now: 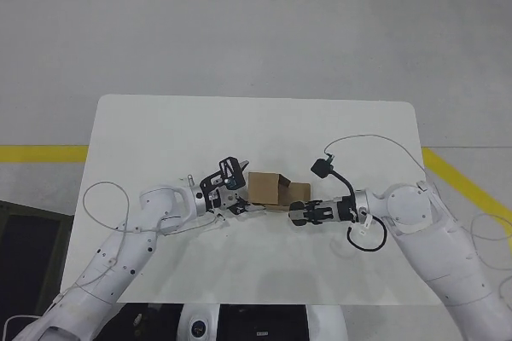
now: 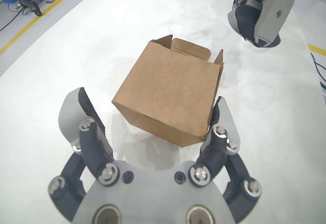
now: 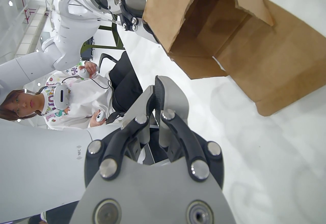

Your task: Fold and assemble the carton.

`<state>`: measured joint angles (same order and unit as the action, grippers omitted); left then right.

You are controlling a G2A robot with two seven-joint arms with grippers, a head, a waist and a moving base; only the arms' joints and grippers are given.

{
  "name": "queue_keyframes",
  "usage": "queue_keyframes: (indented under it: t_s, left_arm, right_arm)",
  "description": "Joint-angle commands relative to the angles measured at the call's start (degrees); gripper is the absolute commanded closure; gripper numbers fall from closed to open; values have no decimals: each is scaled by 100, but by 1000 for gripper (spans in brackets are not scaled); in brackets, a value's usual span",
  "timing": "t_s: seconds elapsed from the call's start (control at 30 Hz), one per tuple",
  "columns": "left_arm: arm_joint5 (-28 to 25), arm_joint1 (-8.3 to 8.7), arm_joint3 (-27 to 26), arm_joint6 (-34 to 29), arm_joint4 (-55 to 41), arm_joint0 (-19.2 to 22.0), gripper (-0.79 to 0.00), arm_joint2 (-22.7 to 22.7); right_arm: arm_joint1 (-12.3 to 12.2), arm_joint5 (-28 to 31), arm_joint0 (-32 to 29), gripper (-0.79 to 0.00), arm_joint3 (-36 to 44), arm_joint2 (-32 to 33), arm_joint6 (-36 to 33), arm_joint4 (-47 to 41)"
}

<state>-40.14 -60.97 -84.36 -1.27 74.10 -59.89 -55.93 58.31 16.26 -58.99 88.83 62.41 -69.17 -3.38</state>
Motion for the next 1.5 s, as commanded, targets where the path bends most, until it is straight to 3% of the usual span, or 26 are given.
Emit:
queue_keyframes:
  t_s: [0.0,0.27,0.57,0.87,1.47]
  left_arm:
    - [-20,-6,31,5,3,20,-785,-4]
    - [-60,-72,161,90,-40,123,-785,115]
    - [-113,-162,321,183,-68,294,-785,280]
    - [-199,-227,422,235,-94,385,-785,381]
    - [-394,-297,549,237,-89,474,-785,437]
  right_arm:
    - [0,-1,0,0,0,0,0,0]
    - [-76,-725,-251,0,213,62,-141,253]
    - [-26,-816,-349,0,33,-182,430,374]
    - [118,-449,102,0,-546,-491,1048,445]
    - [498,231,977,0,-1561,-1298,1260,155]
